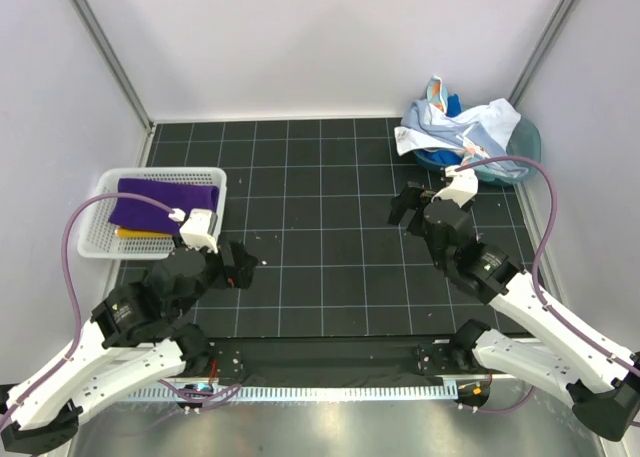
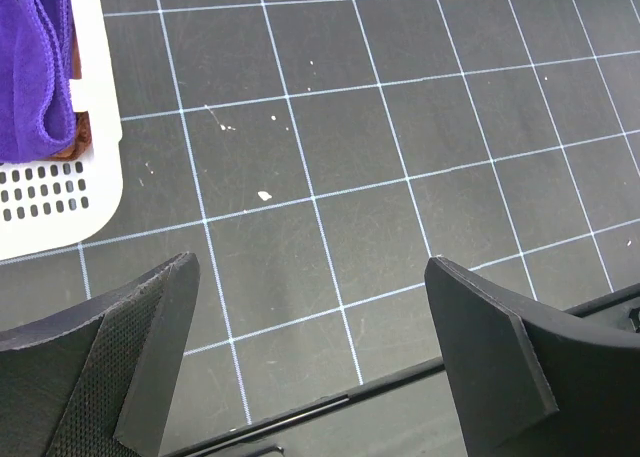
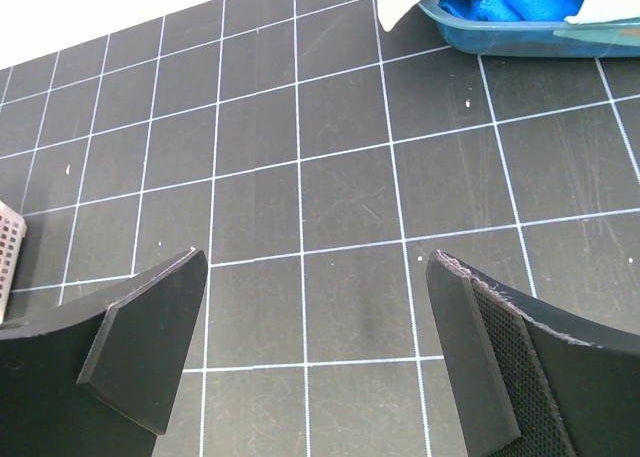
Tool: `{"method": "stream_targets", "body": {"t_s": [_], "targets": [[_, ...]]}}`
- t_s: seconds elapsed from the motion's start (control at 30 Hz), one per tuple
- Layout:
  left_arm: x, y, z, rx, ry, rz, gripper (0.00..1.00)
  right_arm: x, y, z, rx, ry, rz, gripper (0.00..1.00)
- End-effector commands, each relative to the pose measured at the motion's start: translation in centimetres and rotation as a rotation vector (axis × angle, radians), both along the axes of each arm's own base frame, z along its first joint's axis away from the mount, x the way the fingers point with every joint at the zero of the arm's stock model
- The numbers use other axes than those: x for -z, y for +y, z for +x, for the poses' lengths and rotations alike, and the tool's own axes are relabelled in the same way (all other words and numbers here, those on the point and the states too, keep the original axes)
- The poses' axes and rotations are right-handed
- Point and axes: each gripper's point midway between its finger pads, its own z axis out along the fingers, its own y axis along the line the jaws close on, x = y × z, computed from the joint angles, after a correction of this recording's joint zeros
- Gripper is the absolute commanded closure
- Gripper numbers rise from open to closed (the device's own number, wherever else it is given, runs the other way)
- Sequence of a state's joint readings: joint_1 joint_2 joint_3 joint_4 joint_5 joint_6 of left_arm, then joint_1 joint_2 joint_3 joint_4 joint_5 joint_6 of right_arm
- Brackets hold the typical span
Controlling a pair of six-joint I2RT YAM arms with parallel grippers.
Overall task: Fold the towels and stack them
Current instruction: Grab crumpled towel
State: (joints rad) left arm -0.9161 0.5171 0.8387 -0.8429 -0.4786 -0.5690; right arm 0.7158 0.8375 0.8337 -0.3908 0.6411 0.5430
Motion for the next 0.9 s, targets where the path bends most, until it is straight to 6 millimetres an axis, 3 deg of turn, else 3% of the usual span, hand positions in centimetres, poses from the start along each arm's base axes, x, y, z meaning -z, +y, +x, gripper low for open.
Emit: {"method": "stream_targets", "body": {"t_s": [0.0, 0.17, 0.27, 0.3, 0.33, 0.37, 0.4, 0.47, 0.5, 0.53, 0.57, 0.6, 0.63, 0.67, 0.7, 0.73, 0.77, 0.8, 0.83, 0.87], "targets": [[-0.4, 0.0, 0.1, -0.008, -0.012, -0.016, 0.00, -0.5, -0.8, 0.1, 0.026, -0.019, -0.024, 0.00], [-0.2, -0.3, 0.0, 0.006, -0.004, -0.016, 0.01, -1.2, -0.8, 0.1, 0.006, -0.002, -0.078, 0.00], [-0.1, -0.5, 0.1, 0.014, 0.000, -0.009, 0.00, -2.0, -0.3, 1.6, -0.001, 0.014, -0.150, 0.00], [0.0, -0.6, 0.1, 0.020, 0.006, -0.003, 0.00, -1.1, -0.6, 3.1, 0.027, 0.054, -0.190, 0.00], [0.1, -0.8, 0.0, 0.026, 0.009, -0.002, 0.00, -2.4, -0.7, 4.6, 0.030, 0.051, -0.184, 0.00], [0.1, -0.8, 0.1, 0.029, 0.010, 0.002, 0.00, -2.3, -1.4, 5.9, 0.050, 0.077, -0.180, 0.00], [0.4, -1.0, 0.1, 0.034, 0.019, 0.011, 0.00, -2.3, -4.2, 8.9, 0.141, 0.112, -0.163, 0.00], [0.4, -1.1, 0.1, 0.043, 0.022, 0.016, 0.01, -2.3, -4.9, 11.8, 0.134, 0.131, -0.078, 0.00], [0.5, -1.3, 0.0, 0.054, 0.025, 0.017, 0.00, -3.7, -5.9, 13.6, 0.168, 0.110, -0.050, 0.01], [0.4, -1.3, 0.0, 0.054, 0.026, 0.017, 0.00, -1.8, -7.9, 15.7, 0.232, 0.165, -0.054, 0.00], [0.5, -1.3, 0.0, 0.055, 0.025, 0.018, 0.00, -1.1, -8.8, 17.2, 0.267, 0.186, -0.044, 0.01], [0.4, -1.3, 0.0, 0.057, 0.022, 0.015, 0.01, -3.1, -9.5, 18.9, 0.296, 0.149, -0.021, 0.02], [0.3, -1.3, 0.0, 0.056, 0.017, 0.012, 0.00, -2.6, -10.4, 20.0, 0.329, 0.167, -0.017, 0.02], [0.2, -1.3, 0.0, 0.057, 0.013, 0.009, 0.00, 0.1, -12.3, 21.9, 0.390, 0.218, -0.021, 0.04], [0.3, -1.2, 0.0, 0.055, 0.012, 0.009, 0.00, -0.9, -13.0, 23.3, 0.411, 0.190, -0.008, 0.04], [0.3, -1.2, 0.0, 0.056, 0.011, 0.009, 0.00, -0.1, -13.7, 24.3, 0.429, 0.206, -0.001, 0.05], [0.2, -1.3, 0.0, 0.056, 0.009, 0.007, 0.01, 2.3, -14.8, 25.5, 0.455, 0.253, -0.005, 0.06], [0.3, -1.3, 0.0, 0.057, 0.014, 0.012, 0.01, 1.7, -15.2, 26.9, 0.463, 0.236, -0.002, 0.08], [0.3, -1.3, 0.0, 0.056, 0.013, 0.012, 0.00, 2.4, -15.7, 27.4, 0.472, 0.257, -0.014, 0.08], [0.4, -1.3, 0.0, 0.057, 0.017, 0.016, 0.01, 5.0, -16.2, 28.4, 0.481, 0.302, -0.034, 0.09]]}}
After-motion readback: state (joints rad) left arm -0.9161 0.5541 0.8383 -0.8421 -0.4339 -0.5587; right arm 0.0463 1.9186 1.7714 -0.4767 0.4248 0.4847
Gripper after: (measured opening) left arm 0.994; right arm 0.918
